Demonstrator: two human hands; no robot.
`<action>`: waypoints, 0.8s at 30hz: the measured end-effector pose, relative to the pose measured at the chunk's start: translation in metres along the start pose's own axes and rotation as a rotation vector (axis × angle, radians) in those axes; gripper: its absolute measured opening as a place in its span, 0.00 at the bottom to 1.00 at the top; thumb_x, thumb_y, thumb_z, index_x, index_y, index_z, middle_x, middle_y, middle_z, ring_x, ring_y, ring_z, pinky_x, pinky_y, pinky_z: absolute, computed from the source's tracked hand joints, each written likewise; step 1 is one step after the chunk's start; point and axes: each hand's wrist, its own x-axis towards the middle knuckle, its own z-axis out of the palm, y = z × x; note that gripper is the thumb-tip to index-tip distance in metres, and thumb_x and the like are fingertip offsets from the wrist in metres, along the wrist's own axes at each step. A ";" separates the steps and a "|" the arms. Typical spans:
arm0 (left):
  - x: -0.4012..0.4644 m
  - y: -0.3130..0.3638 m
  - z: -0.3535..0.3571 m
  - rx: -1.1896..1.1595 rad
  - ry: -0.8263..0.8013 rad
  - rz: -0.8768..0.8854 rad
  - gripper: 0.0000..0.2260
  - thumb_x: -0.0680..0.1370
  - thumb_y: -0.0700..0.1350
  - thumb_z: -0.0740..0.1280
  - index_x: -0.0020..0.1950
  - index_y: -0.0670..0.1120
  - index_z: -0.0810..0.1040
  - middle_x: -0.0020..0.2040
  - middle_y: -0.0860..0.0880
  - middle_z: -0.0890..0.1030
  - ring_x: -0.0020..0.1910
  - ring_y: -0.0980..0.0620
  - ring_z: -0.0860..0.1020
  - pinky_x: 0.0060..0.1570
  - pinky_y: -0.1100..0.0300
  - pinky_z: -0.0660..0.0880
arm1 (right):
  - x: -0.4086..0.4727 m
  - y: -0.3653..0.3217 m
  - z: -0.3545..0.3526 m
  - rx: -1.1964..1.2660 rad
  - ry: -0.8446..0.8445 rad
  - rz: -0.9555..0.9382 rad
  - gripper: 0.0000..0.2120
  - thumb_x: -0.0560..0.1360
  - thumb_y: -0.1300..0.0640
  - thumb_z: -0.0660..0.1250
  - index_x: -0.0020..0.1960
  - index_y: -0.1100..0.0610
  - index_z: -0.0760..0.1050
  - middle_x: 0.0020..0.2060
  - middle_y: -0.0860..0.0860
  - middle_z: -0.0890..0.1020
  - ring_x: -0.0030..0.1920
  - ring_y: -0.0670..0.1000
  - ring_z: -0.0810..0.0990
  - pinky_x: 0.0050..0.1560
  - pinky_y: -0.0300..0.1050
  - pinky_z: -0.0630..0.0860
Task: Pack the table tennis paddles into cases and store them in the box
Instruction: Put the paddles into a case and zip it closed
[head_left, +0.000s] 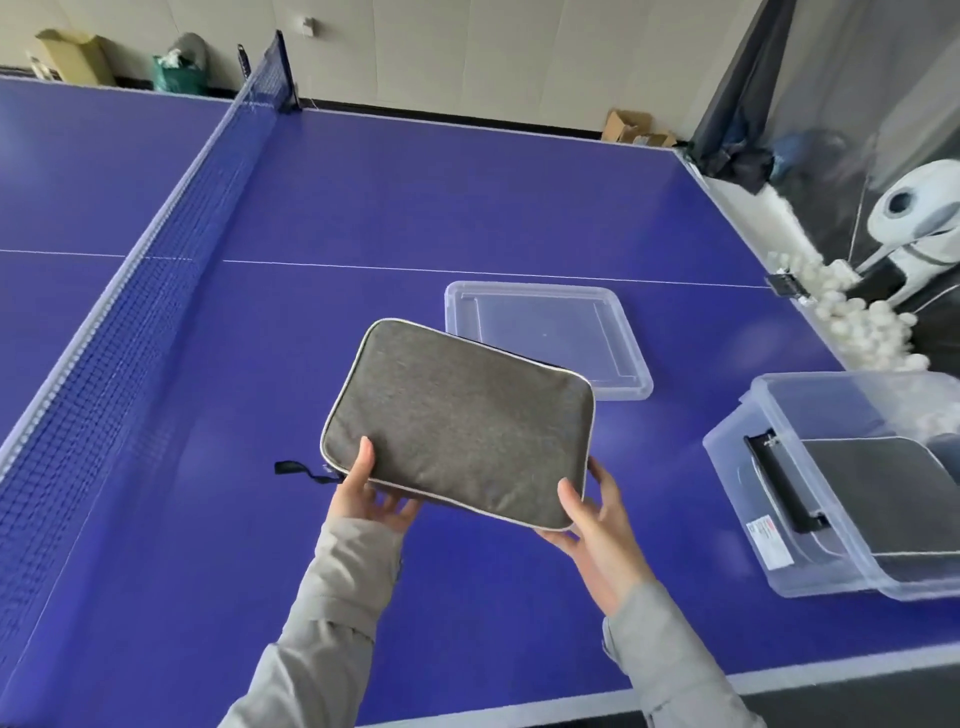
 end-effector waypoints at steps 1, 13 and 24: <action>-0.001 -0.002 -0.001 -0.002 -0.002 -0.004 0.08 0.75 0.49 0.69 0.47 0.46 0.76 0.47 0.50 0.79 0.47 0.49 0.78 0.45 0.46 0.80 | 0.001 -0.002 0.001 0.012 0.012 -0.009 0.23 0.73 0.51 0.69 0.65 0.44 0.65 0.52 0.49 0.84 0.56 0.52 0.82 0.55 0.51 0.79; 0.001 -0.032 -0.008 0.256 -0.175 0.035 0.09 0.75 0.42 0.67 0.54 0.49 0.77 0.47 0.48 0.83 0.50 0.48 0.79 0.48 0.50 0.80 | 0.000 -0.027 -0.040 0.101 0.140 -0.017 0.22 0.73 0.57 0.69 0.65 0.47 0.68 0.50 0.50 0.85 0.49 0.50 0.83 0.52 0.51 0.77; -0.006 -0.039 0.063 0.785 -0.482 0.172 0.34 0.47 0.49 0.81 0.52 0.50 0.78 0.43 0.47 0.82 0.34 0.50 0.81 0.31 0.53 0.79 | -0.023 -0.082 -0.138 0.217 0.156 -0.145 0.27 0.69 0.55 0.68 0.67 0.47 0.70 0.57 0.49 0.81 0.56 0.51 0.81 0.54 0.54 0.77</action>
